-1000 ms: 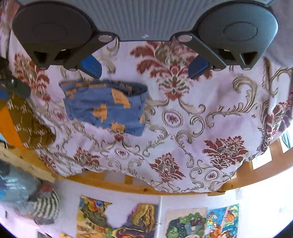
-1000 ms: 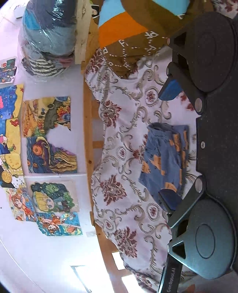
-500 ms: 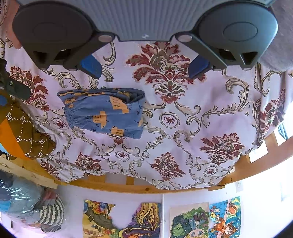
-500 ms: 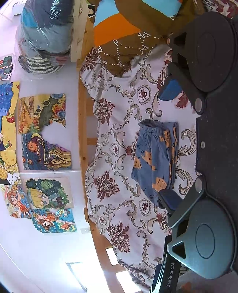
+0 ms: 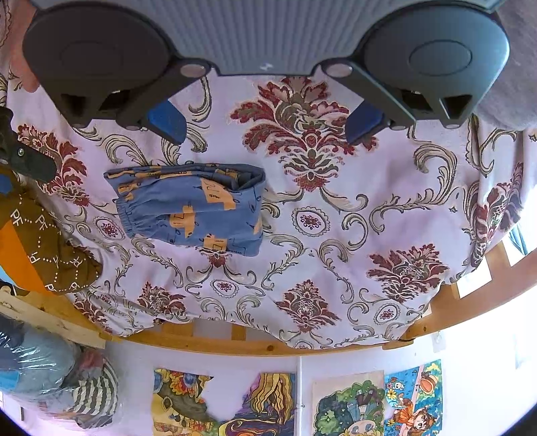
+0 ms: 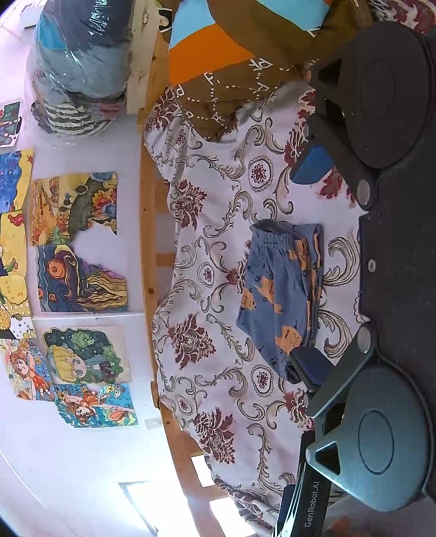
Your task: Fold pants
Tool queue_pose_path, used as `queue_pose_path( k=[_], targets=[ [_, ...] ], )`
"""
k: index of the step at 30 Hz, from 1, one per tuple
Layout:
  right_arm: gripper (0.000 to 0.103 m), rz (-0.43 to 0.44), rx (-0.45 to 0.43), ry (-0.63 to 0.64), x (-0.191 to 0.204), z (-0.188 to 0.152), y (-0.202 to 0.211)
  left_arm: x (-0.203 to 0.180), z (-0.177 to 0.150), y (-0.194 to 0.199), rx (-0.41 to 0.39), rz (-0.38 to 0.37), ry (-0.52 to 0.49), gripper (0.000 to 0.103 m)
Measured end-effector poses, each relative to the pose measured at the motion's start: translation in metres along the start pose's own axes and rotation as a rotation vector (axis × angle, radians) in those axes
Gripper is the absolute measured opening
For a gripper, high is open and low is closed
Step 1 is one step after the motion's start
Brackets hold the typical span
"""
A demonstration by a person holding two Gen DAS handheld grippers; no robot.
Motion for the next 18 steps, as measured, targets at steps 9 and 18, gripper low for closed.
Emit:
queue_pose_path(
  k=[9, 18],
  targets=[
    [0.102, 0.000, -0.001, 0.002, -0.0011, -0.0007, -0.0003, 0.0000, -0.0003, -0.0002, 0.001, 0.001, -0.001, 0.103],
    [0.102, -0.002, 0.000, -0.001, -0.0016, -0.0007, 0.0000, -0.0001, -0.0011, -0.0004, 0.001, 0.001, -0.002, 0.103]
  ],
)
Point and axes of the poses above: each gripper's, at about its wrist camera, not at the fingertips, and y roughly against the way its jaws point, x to its left, z to its top, the point moved 7 cm from there along -y, roughly the way its jaws point, and after that the axes turned 8 degrees about -z, right-handed, at the moved point
